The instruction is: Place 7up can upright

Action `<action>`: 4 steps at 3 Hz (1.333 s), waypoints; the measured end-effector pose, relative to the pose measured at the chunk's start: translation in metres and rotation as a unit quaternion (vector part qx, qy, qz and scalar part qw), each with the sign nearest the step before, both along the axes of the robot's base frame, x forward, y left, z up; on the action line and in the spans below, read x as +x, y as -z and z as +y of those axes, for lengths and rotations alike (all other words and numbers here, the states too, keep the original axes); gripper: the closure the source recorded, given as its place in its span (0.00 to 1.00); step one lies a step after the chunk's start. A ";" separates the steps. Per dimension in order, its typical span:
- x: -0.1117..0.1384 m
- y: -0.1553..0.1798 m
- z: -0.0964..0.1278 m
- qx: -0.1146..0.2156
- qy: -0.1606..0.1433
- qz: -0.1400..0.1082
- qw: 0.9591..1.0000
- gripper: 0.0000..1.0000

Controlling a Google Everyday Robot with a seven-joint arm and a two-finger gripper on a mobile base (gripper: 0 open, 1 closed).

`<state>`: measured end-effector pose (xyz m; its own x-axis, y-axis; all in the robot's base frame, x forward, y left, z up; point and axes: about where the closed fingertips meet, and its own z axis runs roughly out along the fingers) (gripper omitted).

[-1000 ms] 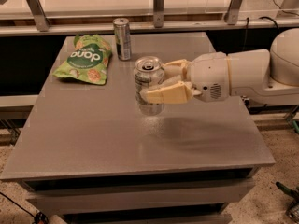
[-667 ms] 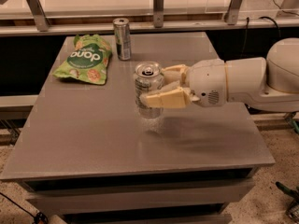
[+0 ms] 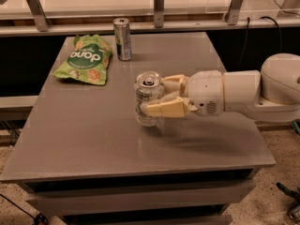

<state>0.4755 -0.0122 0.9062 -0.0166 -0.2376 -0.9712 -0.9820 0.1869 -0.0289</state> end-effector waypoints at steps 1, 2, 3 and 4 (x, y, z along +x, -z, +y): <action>-0.001 0.010 -0.002 0.004 -0.002 -0.002 1.000 1.00; -0.003 0.014 -0.001 0.010 -0.008 -0.009 1.000 1.00; -0.004 0.012 0.001 0.009 -0.010 -0.011 1.000 0.83; -0.005 0.010 0.004 0.008 -0.012 -0.012 1.000 0.59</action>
Offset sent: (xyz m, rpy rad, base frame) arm -0.0025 -0.0057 -0.0224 0.0378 -0.0280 0.0220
